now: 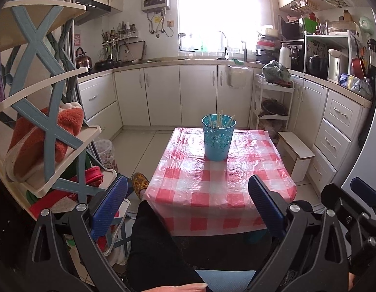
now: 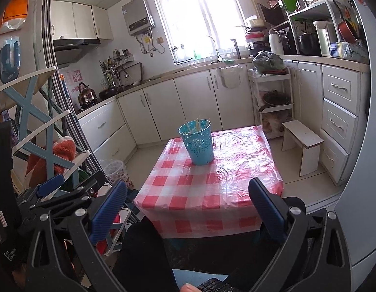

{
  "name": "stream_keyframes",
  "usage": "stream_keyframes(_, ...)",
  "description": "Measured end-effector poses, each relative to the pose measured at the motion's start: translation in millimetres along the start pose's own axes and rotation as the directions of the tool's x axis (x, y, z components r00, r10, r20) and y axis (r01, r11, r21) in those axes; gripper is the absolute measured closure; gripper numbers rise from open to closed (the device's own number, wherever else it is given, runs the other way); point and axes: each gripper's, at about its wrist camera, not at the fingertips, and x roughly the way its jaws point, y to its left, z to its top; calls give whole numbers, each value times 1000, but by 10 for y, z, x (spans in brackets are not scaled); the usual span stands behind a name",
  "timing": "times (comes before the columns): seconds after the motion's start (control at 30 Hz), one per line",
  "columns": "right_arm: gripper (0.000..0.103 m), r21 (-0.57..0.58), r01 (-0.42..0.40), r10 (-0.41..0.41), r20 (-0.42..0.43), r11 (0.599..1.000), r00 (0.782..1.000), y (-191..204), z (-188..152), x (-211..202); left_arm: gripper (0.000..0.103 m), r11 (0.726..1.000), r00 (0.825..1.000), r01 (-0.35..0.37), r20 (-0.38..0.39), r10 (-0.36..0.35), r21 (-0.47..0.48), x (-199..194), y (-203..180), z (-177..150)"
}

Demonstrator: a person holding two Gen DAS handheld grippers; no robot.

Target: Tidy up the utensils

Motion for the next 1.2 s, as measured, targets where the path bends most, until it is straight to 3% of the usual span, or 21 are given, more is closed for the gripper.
stream_keyframes(0.47,7,-39,5,-5,0,999,1000,63,-27,-55,8,999,1000,-5,28,6,-33,-134,93,-59)
stream_keyframes(1.2,7,-45,13,-14,-22,999,1000,87,-31,33,8,1000,1000,5,15,-4,-31,-7,89,-70)
